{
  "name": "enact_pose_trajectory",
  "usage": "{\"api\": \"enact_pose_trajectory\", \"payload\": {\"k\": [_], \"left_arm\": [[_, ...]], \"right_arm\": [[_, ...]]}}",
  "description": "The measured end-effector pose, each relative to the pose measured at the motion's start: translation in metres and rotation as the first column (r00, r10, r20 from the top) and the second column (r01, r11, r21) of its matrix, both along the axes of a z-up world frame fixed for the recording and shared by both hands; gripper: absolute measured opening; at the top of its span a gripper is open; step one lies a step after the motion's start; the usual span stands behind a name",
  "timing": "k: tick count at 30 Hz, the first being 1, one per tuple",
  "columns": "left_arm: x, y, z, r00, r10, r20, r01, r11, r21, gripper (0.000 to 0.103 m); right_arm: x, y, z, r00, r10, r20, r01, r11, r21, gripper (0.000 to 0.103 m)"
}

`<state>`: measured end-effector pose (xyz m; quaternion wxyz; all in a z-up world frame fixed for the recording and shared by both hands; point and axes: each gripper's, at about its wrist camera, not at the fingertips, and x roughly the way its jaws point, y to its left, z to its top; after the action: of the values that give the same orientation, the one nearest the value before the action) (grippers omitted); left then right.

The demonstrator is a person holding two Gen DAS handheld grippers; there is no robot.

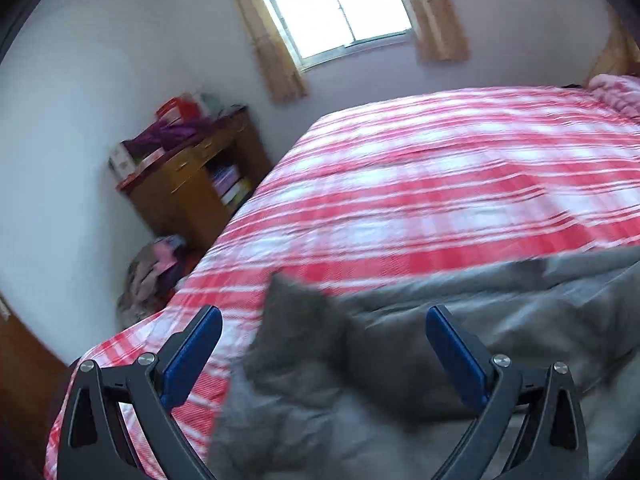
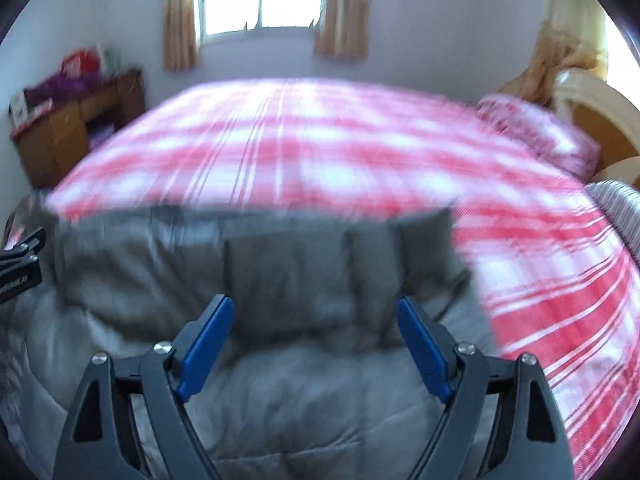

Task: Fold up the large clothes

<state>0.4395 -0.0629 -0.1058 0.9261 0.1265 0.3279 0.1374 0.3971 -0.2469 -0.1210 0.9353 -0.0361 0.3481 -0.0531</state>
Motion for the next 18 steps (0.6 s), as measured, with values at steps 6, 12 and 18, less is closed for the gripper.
{"api": "enact_pose_trajectory", "payload": {"k": [6,12,18], "left_arm": [[0.036,-0.041,-0.065,0.993,0.017,-0.114,0.001,0.988,0.156,0.102],[0.041,-0.037,-0.082,0.993,0.029,-0.119,-0.018,0.995,0.096,0.102],[0.04,-0.039,-0.088,0.993,0.035,-0.116,-0.024,0.995,0.096,0.102]], "right_arm": [[0.039,-0.028,-0.023,0.994,-0.081,-0.08,0.075,0.995,-0.068,0.086],[0.039,-0.042,-0.048,0.992,-0.072,-0.106,0.071,0.997,-0.007,0.087],[0.045,-0.038,-0.055,0.987,-0.084,-0.137,0.083,0.996,-0.014,0.09]]}}
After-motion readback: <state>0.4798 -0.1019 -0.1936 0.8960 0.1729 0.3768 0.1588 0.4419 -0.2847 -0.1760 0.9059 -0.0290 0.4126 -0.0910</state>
